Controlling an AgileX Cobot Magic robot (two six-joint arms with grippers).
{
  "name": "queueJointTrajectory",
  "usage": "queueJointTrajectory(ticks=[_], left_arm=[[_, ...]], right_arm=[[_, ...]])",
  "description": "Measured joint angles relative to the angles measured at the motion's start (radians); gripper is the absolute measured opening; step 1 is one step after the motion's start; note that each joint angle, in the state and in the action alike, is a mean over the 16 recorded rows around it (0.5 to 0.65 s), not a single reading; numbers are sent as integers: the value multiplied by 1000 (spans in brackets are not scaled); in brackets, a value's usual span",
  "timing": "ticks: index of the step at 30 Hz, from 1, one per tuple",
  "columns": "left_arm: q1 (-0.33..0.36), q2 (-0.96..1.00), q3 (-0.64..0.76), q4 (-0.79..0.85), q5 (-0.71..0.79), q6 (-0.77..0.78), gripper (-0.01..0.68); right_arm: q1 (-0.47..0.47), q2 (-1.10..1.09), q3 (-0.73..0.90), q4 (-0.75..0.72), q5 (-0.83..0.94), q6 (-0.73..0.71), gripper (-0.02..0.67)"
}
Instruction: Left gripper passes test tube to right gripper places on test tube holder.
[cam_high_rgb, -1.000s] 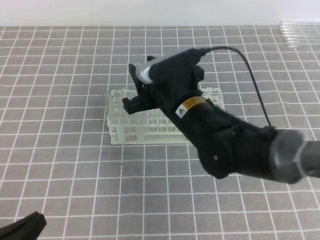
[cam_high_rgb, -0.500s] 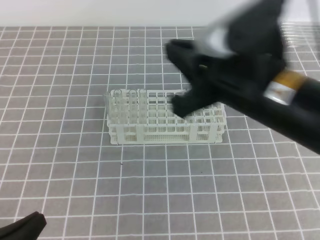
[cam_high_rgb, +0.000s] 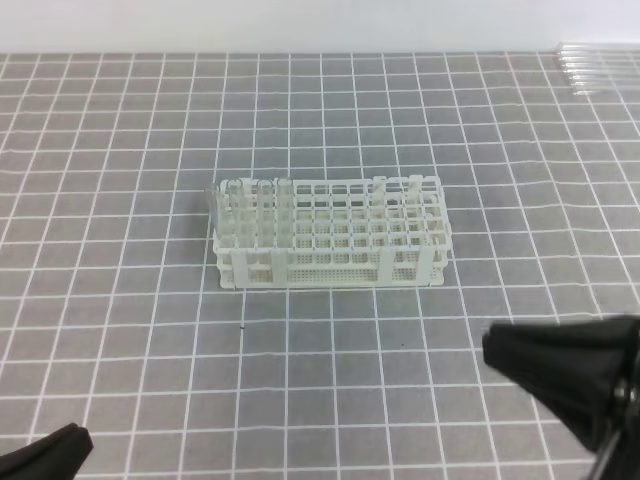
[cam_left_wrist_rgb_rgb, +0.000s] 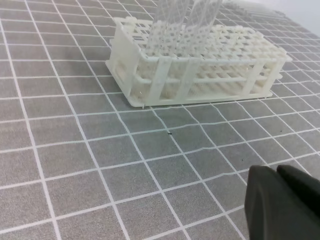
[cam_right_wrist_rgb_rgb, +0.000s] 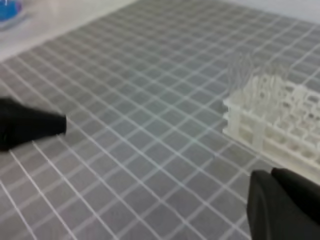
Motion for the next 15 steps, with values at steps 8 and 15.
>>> queueJointTrajectory(ticks=[8,15], left_arm=[[0,0,0,0,0,0,0],[0,0,0,0,8,0,0]], right_arm=[[-24,-79,62,-66,97,-1,-13],[-184,-182,138,-105,80,0,-13]])
